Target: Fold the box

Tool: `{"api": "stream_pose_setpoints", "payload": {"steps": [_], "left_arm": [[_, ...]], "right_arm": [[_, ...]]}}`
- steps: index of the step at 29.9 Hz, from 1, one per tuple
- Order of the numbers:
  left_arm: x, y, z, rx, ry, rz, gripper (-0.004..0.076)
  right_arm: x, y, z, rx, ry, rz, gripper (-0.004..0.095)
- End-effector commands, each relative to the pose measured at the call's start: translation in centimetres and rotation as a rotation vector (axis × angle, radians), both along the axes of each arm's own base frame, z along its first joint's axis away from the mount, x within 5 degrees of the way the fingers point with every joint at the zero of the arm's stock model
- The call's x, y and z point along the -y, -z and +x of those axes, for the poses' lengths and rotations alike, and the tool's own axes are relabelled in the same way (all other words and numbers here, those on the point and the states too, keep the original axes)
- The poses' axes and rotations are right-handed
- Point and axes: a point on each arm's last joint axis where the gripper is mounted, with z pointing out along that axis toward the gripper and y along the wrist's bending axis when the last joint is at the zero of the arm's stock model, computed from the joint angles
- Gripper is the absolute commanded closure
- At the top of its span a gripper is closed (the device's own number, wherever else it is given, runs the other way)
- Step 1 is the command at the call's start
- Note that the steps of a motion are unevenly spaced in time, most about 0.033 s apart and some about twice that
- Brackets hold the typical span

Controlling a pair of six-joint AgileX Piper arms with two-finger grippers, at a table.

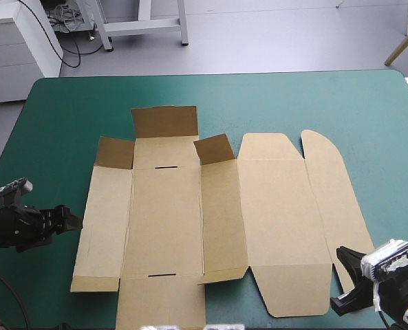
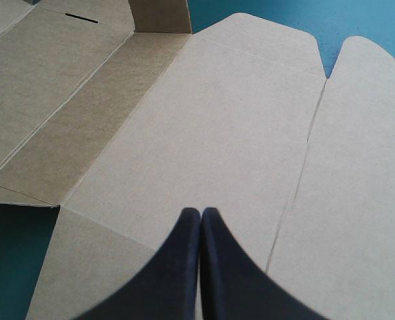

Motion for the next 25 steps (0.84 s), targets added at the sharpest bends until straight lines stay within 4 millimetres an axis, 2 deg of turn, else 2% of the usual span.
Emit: {"api": "stream_pose_setpoints", "payload": {"steps": [1,4,10,21,25], "left_arm": [[1.2,0.0,-0.3,0.024,0.018,-0.080,0.0126],[1.8,0.7,-0.4,0.011,0.039,-0.077,0.0126],[3.3,1.0,0.0,0.009,0.137,-0.050,0.0126],[4.7,1.1,0.3,0.006,0.212,-0.040,0.0126],[4.7,1.2,0.3,0.001,0.206,-0.027,0.0126]], "right_arm": [[-0.1,-1.3,0.3,0.084,0.003,0.032,0.0927],[-0.1,-1.3,0.3,0.084,0.003,0.032,0.0927],[-0.1,-1.3,0.3,0.084,0.003,0.032,0.0927],[-0.1,-1.3,0.3,0.084,0.003,0.032,0.0927],[-0.1,-1.3,0.3,0.086,-0.001,0.028,0.0927]]}}
